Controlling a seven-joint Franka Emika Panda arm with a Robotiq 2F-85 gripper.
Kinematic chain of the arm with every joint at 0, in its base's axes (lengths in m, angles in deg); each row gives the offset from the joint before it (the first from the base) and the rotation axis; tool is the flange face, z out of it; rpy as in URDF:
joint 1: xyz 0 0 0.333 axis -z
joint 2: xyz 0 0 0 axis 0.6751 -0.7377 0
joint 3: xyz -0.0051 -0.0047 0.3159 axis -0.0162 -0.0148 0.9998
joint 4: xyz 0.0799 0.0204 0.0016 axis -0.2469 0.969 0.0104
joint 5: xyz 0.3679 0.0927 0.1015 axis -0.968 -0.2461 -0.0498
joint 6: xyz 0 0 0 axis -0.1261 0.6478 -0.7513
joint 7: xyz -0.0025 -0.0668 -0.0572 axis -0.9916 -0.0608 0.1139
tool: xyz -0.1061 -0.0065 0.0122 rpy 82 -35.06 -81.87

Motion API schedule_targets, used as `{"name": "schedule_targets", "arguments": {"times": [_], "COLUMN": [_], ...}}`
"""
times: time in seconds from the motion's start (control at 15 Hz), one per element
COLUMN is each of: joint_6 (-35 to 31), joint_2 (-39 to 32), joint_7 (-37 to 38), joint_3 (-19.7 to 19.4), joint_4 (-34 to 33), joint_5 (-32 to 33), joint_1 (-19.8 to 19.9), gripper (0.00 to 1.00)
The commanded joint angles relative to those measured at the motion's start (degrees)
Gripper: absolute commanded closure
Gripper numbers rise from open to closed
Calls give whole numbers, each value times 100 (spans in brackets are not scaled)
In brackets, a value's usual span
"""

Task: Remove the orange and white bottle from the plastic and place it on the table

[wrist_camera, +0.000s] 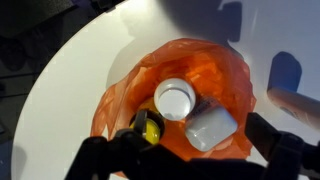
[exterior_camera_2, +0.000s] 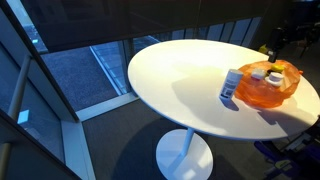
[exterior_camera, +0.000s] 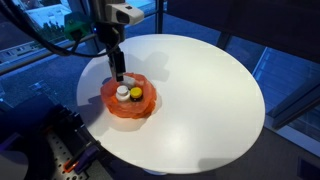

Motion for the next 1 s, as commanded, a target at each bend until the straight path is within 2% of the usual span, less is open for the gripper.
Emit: {"name": "schedule_targets", "arguments": {"times": [0.0, 0.4, 0.93], "joint_6": [56, 13, -975], "joint_2": [94, 1, -69], "joint_7": [-211, -109, -371], "joint_3": [-115, -97, -179], "joint_4": [137, 83, 533], "joint_5": [70, -4, -18], "joint_1": [98, 42, 84], "gripper": [0, 0, 0]}}
